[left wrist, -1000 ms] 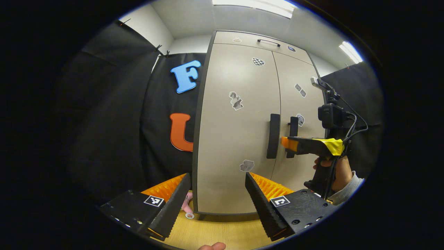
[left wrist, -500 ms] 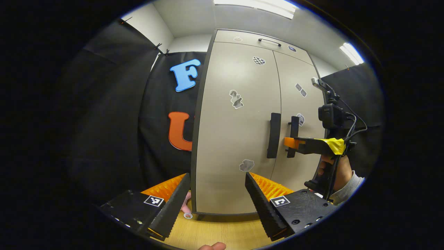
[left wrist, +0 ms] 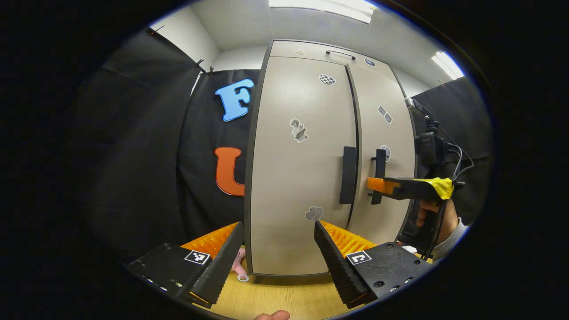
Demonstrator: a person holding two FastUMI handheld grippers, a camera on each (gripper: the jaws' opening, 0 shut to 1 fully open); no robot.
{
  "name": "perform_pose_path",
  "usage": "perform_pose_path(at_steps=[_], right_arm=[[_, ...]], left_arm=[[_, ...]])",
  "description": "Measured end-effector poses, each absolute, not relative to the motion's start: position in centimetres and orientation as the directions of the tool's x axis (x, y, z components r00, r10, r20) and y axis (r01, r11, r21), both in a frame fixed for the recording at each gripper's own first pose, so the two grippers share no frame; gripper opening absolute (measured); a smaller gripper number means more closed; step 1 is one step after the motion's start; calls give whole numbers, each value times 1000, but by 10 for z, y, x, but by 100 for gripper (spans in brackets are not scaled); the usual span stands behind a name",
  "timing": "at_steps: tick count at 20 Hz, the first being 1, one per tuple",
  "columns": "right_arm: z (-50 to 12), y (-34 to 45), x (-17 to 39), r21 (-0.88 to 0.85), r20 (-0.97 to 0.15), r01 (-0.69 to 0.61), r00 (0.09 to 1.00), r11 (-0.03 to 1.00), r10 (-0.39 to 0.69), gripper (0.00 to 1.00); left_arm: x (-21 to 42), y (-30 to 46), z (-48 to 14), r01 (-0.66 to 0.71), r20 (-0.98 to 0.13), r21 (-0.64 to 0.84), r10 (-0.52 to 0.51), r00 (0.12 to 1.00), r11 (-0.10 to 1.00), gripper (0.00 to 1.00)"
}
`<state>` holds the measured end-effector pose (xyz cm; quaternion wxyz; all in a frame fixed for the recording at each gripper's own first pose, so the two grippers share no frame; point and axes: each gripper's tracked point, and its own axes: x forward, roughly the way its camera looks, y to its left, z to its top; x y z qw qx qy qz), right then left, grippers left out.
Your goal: Open the right door of the double-door shoe cabinet with the right hand, and open the left door with the left hand.
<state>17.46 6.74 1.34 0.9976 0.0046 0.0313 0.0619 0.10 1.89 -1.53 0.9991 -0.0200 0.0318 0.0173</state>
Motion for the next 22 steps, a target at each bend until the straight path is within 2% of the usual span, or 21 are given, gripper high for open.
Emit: perform_pose_path(at_steps=[13, 22], right_arm=[[13, 25, 84, 4, -93, -199, 976, 980, 199, 8], [15, -52, 20, -18, -87, -151, 985, 988, 149, 8]], left_arm=[[-7, 7, -6, -24, -30, 6, 24, 999, 1000, 95], [-13, -5, -2, -10, -19, 21, 10, 1000, 1000, 95]])
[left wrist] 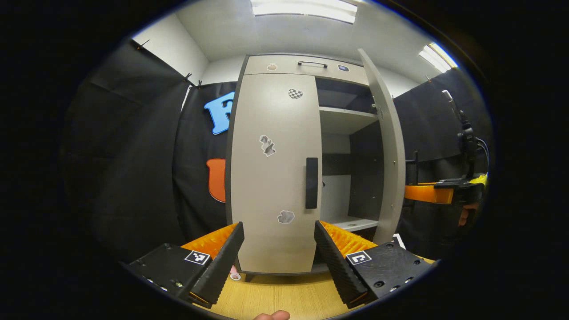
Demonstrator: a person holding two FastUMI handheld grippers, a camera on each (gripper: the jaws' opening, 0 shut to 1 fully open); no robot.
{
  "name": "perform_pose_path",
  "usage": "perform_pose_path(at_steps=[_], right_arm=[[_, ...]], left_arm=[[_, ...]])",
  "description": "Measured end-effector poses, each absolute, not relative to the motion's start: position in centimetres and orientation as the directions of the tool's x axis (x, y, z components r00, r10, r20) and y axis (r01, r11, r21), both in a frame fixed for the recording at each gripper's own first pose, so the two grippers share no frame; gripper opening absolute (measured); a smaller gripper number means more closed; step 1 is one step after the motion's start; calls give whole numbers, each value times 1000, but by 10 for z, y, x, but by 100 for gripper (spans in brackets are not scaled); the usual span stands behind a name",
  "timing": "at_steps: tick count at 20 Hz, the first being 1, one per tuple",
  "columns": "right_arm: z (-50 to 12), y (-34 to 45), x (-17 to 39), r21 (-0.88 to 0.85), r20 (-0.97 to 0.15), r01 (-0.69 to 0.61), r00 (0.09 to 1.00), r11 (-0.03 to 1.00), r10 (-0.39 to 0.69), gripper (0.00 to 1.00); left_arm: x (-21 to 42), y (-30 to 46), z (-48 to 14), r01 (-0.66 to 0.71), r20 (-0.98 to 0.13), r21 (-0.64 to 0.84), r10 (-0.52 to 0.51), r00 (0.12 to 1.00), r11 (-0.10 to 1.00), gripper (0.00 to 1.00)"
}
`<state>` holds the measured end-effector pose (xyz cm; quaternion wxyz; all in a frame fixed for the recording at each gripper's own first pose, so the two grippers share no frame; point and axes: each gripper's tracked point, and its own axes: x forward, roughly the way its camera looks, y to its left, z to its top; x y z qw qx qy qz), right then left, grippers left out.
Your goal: Open the right door of the double-door shoe cabinet with the right hand, and open the left door with the left hand.
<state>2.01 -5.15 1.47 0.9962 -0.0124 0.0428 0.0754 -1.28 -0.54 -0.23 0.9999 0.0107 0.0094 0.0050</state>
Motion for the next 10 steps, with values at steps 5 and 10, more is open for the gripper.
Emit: perform_pose_path(at_steps=[5, 10], right_arm=[[16, -71, 12, -35, -89, -132, 988, 991, 128, 7], [17, -106, 2, -49, -93, -100, 991, 994, 95, 7]], left_arm=[[-13, -15, -4, 11, -21, 8, -11, 1000, 1000, 95], [-12, -22, -6, 11, -25, -12, -11, 1000, 1000, 95]])
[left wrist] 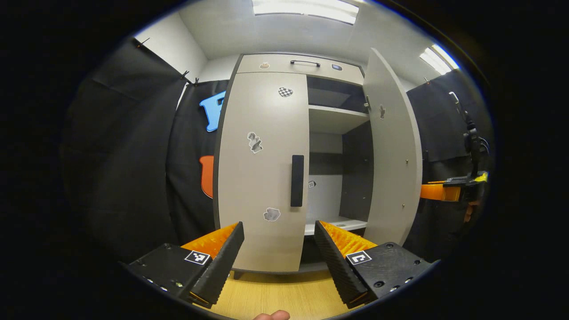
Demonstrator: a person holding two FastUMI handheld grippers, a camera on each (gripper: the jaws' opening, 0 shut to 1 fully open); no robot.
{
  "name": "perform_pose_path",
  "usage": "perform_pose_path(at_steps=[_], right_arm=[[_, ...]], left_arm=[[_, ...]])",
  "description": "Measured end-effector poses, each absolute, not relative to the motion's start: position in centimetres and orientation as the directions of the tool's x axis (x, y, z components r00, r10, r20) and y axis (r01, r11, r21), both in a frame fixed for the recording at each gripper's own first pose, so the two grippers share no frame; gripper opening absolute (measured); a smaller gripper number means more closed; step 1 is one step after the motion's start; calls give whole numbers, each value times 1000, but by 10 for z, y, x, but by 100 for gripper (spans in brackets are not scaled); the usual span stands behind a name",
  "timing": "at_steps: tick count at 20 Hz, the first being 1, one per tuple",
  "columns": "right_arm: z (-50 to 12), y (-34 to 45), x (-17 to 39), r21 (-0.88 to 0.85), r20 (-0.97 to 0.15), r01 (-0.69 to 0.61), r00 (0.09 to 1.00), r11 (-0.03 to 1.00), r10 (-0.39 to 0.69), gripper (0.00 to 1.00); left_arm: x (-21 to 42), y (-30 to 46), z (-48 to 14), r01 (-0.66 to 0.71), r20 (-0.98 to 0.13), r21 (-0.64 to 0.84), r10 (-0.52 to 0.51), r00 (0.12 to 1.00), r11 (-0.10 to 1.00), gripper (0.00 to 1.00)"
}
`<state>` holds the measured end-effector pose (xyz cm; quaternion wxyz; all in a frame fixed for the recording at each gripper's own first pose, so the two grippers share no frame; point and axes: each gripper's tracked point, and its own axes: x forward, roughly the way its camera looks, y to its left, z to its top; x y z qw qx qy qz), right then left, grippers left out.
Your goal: Open the right door of the double-door shoe cabinet with the right hand, and open the left door with the left hand.
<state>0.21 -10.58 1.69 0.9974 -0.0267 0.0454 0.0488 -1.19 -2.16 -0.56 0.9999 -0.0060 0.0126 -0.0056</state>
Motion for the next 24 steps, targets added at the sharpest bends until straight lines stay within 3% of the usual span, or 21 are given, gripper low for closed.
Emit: perform_pose_path(at_steps=[12, 20, 24], right_arm=[[18, -167, 5, -31, -65, 29, 997, 999, -31, 4], [17, -178, 6, -25, -43, 28, 999, 999, -29, 4], [3, -181, -31, -10, -74, 73, 995, 997, -73, 4]], left_arm=[[-8, -36, -12, 45, -51, -33, -47, 998, 998, 95], [-7, -36, -11, 43, -51, -22, -44, 998, 999, 95], [-3, -36, -11, 44, -48, -25, -45, 998, 999, 95]])
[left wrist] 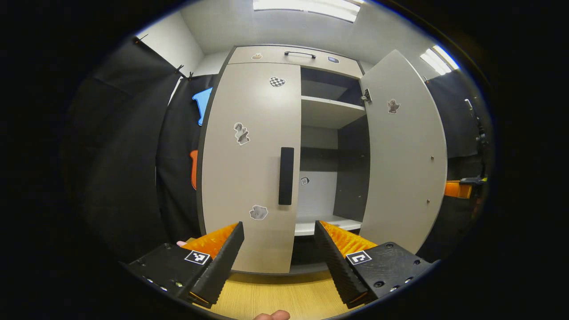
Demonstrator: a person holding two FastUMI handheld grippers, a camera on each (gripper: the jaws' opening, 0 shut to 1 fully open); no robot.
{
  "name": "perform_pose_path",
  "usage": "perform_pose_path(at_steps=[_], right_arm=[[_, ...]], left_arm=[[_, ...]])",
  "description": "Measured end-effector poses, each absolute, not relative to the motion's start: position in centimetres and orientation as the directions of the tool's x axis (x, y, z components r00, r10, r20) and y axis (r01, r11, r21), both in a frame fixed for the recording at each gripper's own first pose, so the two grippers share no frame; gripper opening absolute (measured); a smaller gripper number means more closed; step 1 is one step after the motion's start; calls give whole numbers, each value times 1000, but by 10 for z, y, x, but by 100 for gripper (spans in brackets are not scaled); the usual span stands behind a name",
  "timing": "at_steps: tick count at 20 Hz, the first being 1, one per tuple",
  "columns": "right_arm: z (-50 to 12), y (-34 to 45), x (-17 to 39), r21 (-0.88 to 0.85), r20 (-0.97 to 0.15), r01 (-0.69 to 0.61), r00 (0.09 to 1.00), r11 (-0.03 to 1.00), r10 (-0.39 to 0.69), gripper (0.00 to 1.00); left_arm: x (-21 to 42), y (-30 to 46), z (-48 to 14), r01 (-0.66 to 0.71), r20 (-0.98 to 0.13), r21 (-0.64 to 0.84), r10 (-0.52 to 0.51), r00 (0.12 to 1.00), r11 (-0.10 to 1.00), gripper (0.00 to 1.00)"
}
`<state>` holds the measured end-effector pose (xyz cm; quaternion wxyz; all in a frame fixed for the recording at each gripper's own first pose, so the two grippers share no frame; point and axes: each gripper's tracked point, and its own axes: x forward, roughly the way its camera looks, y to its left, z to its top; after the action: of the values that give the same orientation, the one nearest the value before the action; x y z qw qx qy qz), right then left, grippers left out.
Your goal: Open the right door of the double-door shoe cabinet with the right hand, and open the left door with the left hand.
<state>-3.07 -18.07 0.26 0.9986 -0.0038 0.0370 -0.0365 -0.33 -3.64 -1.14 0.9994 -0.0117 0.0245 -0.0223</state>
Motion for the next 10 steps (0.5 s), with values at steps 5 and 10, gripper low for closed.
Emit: perform_pose_path(at_steps=[5, 10], right_arm=[[-5, -160, -73, 56, -91, 76, 993, 995, -71, 4], [-7, -103, -66, 14, -77, -13, 997, 1000, 14, 4]], left_arm=[[-6, -41, -19, 72, -82, -25, -74, 994, 997, 95], [-12, -36, -24, 70, -99, -30, -73, 992, 997, 95]])
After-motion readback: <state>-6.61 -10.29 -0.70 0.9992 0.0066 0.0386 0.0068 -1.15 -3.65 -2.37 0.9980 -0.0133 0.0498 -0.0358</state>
